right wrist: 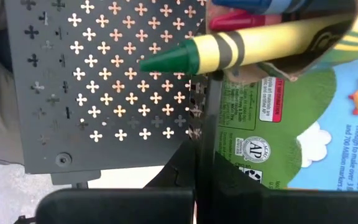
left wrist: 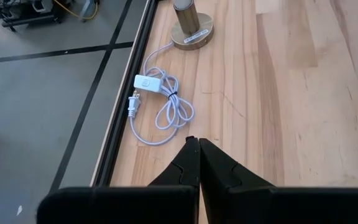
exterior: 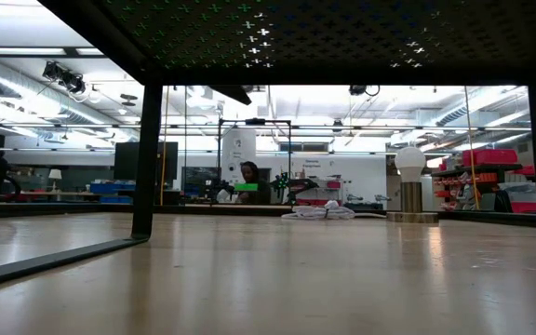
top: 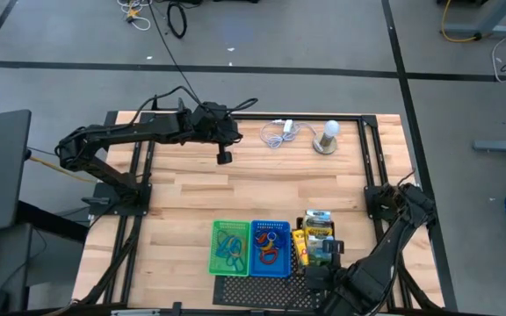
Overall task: Pick & Place Office Desk Supplies
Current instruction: Put the black bin on the shelf
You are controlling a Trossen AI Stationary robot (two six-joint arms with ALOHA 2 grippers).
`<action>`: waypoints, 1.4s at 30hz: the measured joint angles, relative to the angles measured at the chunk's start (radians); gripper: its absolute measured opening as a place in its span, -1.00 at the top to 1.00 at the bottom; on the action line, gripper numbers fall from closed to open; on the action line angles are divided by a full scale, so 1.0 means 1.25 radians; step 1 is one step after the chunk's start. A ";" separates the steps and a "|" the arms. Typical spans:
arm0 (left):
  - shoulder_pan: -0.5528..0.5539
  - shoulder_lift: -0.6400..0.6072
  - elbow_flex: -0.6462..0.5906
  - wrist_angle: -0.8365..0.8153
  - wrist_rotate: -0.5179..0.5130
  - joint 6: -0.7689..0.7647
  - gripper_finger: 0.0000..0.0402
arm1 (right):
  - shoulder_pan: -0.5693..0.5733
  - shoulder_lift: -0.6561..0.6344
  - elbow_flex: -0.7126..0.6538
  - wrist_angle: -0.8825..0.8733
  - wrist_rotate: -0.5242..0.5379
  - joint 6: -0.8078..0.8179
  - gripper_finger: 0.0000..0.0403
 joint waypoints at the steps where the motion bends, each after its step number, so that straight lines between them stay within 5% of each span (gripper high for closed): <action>1: 0.000 0.000 0.000 0.001 0.000 0.000 0.99 | 0.000 0.000 0.000 0.005 0.001 0.000 1.00; 37: 0.000 0.000 0.000 0.007 0.001 0.006 0.99 | -0.021 0.024 0.000 0.120 -0.079 -0.092 1.00; 42: 0.000 0.000 0.000 0.007 0.027 0.006 0.99 | -0.027 0.024 0.000 0.137 -0.112 -0.087 0.87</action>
